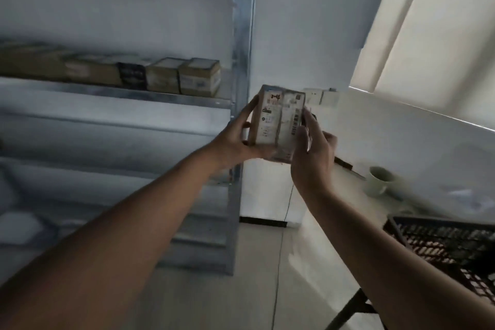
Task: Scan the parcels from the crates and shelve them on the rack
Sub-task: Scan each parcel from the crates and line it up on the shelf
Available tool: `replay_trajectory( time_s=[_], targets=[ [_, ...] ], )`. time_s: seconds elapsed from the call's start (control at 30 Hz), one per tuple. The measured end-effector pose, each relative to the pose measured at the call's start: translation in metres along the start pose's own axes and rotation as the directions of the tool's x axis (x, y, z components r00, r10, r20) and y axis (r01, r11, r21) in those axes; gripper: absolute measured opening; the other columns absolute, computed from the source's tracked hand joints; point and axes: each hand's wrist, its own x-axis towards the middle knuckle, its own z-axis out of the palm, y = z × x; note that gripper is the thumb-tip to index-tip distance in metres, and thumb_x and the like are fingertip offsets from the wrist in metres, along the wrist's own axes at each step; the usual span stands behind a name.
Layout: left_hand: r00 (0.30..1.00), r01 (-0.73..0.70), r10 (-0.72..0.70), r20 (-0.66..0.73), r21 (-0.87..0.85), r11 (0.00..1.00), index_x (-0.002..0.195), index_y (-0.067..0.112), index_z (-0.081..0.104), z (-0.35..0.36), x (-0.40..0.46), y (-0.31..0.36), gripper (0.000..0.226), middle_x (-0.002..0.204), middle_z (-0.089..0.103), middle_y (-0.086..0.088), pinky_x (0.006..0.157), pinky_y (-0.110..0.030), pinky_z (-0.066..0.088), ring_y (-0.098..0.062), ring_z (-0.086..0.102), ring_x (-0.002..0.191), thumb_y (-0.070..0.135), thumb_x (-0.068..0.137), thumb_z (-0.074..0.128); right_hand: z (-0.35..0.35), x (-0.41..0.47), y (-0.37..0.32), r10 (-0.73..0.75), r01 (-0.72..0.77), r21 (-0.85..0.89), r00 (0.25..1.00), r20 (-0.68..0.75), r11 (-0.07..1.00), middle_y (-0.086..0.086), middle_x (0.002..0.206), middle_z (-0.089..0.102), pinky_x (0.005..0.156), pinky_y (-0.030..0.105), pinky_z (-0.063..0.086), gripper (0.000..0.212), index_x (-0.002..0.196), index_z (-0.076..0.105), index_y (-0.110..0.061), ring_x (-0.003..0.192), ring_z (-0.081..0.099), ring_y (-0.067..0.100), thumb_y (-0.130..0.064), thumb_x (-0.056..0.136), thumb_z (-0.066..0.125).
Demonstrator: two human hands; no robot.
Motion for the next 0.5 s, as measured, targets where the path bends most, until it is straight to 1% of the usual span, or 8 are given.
replay_trajectory(
  time_s=[0.1, 0.17, 0.23, 0.27, 0.33, 0.37, 0.47, 0.5],
  targets=[
    [0.998, 0.034, -0.029, -0.060, 0.083, 0.996, 0.166, 0.048, 0.010, -0.066, -0.032, -0.019, 0.136, 0.135, 0.050, 0.021, 0.096, -0.025, 0.059, -0.011, 0.059, 0.130, 0.025, 0.068, 0.100, 0.068, -0.020, -0.028, -0.011, 0.010, 0.017, 0.996, 0.088, 1.000, 0.003, 0.123, 0.041, 0.078, -0.005, 0.035, 0.043, 0.155, 0.046, -0.048, 0.097, 0.044, -0.010, -0.036, 0.113, 0.043],
    [0.993, 0.063, -0.051, -0.109, 0.103, 0.993, 0.165, 0.054, 0.008, -0.114, -0.054, -0.034, 0.143, 0.139, 0.050, 0.016, 0.104, -0.039, 0.058, -0.019, 0.056, 0.135, 0.035, 0.061, 0.104, 0.116, -0.036, -0.048, -0.005, 0.000, 0.035, 0.991, 0.135, 0.999, 0.005, 0.125, 0.042, 0.075, -0.007, 0.034, 0.044, 0.156, 0.047, -0.045, 0.098, 0.046, -0.003, -0.035, 0.113, 0.043],
    [0.986, 0.091, -0.073, -0.148, 0.121, 0.988, 0.165, 0.053, 0.007, -0.161, -0.076, -0.047, 0.142, 0.139, 0.051, 0.017, 0.106, -0.045, 0.057, -0.020, 0.054, 0.137, 0.030, 0.063, 0.104, 0.162, -0.052, -0.068, 0.007, -0.017, 0.055, 0.984, 0.180, 0.998, 0.005, 0.127, 0.042, 0.087, 0.001, 0.038, 0.044, 0.157, 0.046, -0.045, 0.105, 0.046, 0.007, -0.037, 0.113, 0.043],
    [0.983, 0.105, -0.084, -0.163, 0.126, 0.987, 0.165, 0.053, 0.007, -0.184, -0.087, -0.054, 0.143, 0.140, 0.050, 0.016, 0.106, -0.047, 0.057, -0.021, 0.052, 0.138, 0.028, 0.063, 0.104, 0.183, -0.061, -0.077, 0.010, -0.022, 0.060, 0.980, 0.200, 0.998, 0.003, 0.128, 0.041, 0.092, 0.006, 0.039, 0.045, 0.157, 0.046, -0.045, 0.105, 0.045, 0.006, -0.037, 0.113, 0.043],
    [0.978, 0.119, -0.088, -0.187, 0.162, 0.980, 0.162, 0.059, 0.005, -0.229, -0.110, -0.068, 0.147, 0.151, 0.045, 0.007, 0.105, -0.050, 0.057, -0.022, 0.047, 0.143, 0.036, 0.056, 0.104, 0.227, -0.078, -0.095, 0.006, -0.020, 0.060, 0.974, 0.227, 0.998, 0.001, 0.126, 0.040, 0.088, -0.001, 0.032, 0.045, 0.158, 0.044, -0.045, 0.098, 0.041, -0.004, -0.035, 0.114, 0.042],
    [0.976, 0.124, -0.085, -0.200, 0.192, 0.974, 0.161, 0.061, 0.003, -0.249, -0.121, -0.075, 0.149, 0.157, 0.041, 0.003, 0.106, -0.051, 0.057, -0.022, 0.044, 0.145, 0.041, 0.053, 0.104, 0.248, -0.087, -0.103, 0.000, -0.015, 0.061, 0.971, 0.239, 0.998, 0.000, 0.125, 0.040, 0.090, 0.000, 0.034, 0.045, 0.158, 0.043, -0.046, 0.096, 0.041, -0.005, -0.035, 0.114, 0.042],
    [0.962, 0.158, -0.093, -0.257, 0.245, 0.957, 0.163, 0.056, -0.004, -0.306, -0.154, -0.095, 0.156, 0.163, 0.037, 0.001, 0.110, -0.052, 0.054, -0.019, 0.039, 0.150, 0.046, 0.051, 0.104, 0.311, -0.111, -0.122, -0.013, -0.016, 0.092, 0.954, 0.301, 0.996, 0.002, 0.126, 0.043, 0.107, 0.035, 0.049, 0.046, 0.156, 0.042, -0.052, 0.097, 0.045, -0.001, -0.036, 0.113, 0.042],
    [0.957, 0.161, -0.087, -0.278, 0.254, 0.954, 0.164, 0.052, -0.004, -0.324, -0.163, -0.101, 0.156, 0.162, 0.040, 0.002, 0.110, -0.052, 0.054, -0.018, 0.040, 0.150, 0.044, 0.052, 0.104, 0.330, -0.117, -0.127, -0.014, -0.016, 0.089, 0.945, 0.327, 0.996, 0.003, 0.127, 0.043, 0.108, 0.039, 0.049, 0.047, 0.156, 0.042, -0.052, 0.097, 0.045, -0.003, -0.034, 0.113, 0.042]
  ],
)
